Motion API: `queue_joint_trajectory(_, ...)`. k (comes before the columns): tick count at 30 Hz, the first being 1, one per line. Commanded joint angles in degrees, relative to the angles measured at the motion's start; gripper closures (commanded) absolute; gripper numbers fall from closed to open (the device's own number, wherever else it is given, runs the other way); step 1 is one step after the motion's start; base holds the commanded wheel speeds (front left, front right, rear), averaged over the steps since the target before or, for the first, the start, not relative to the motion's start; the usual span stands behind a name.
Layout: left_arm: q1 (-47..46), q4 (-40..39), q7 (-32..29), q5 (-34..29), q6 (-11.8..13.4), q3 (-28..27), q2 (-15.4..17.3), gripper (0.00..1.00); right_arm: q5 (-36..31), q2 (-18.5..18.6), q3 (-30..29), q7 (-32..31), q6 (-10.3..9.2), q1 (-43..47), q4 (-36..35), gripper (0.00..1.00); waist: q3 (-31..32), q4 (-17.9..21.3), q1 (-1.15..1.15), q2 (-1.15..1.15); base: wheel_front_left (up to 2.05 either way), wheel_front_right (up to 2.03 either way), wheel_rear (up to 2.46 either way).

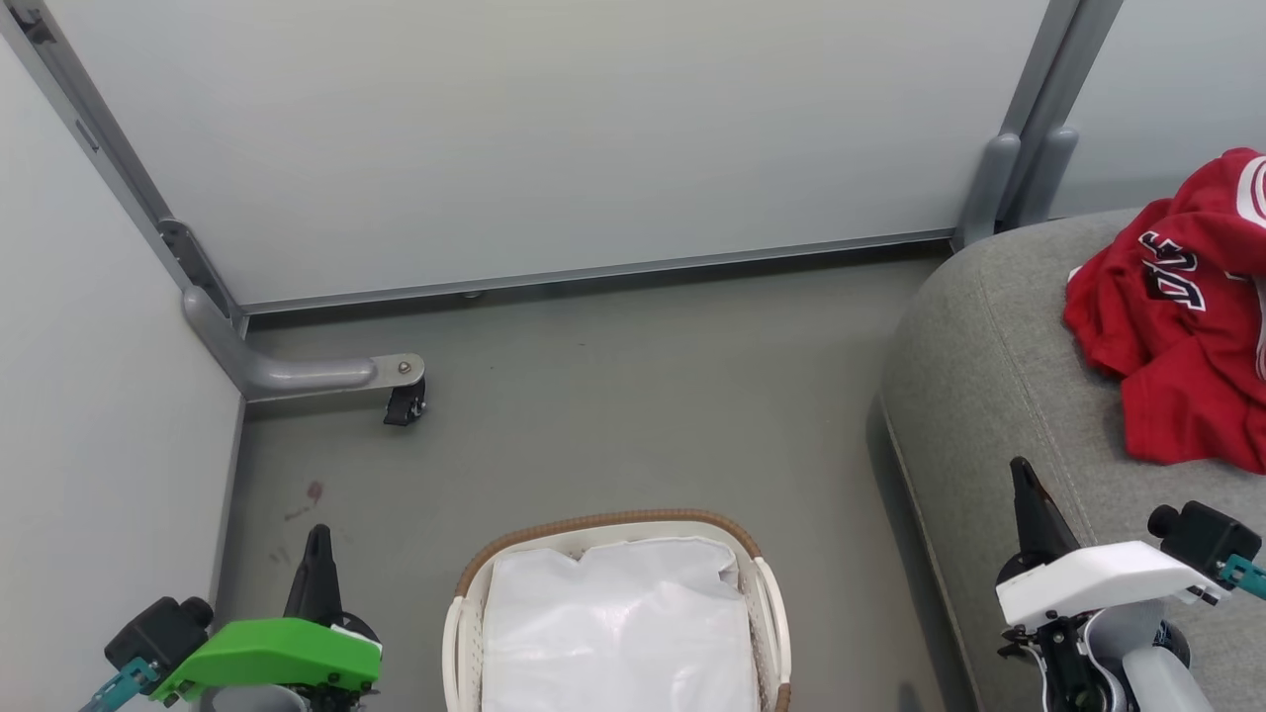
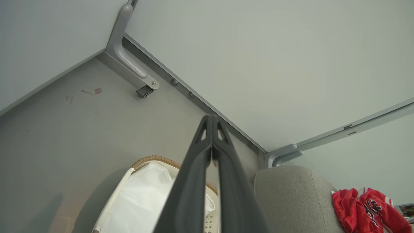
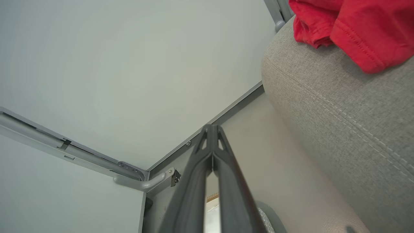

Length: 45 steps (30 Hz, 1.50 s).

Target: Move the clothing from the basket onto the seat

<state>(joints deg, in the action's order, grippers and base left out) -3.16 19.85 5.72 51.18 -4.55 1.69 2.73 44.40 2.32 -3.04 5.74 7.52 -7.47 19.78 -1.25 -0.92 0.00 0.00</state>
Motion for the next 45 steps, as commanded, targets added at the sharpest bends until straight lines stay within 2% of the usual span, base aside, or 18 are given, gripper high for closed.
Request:
queue_joint_trajectory(1,-1.64,-1.07,-0.46,1.98,-0.38,-0.62,0.14,1.0,2.15,0.38,-0.3,-0.52,-0.02,-0.03,-1.08,1.0,0.02,0.01,0.0,0.0,0.0,0.0,0.0)
queue_joint_trajectory(22,-2.28,-2.66,-4.22,14.43,-1.22,-3.07,0.17,1.0,16.69,0.49,-1.35,-4.29,-0.03,0.42,-2.65,1.0,0.27,0.23,0.0,0.0,0.0,0.0,0.0)
queue_joint_trajectory(45,-2.8,-4.07,-7.61,25.47,-2.05,-5.24,0.2,1.0,29.6,0.58,-2.31,-7.7,-0.04,0.84,-4.03,1.0,0.55,0.47,0.0,0.0,0.0,0.0,0.0)
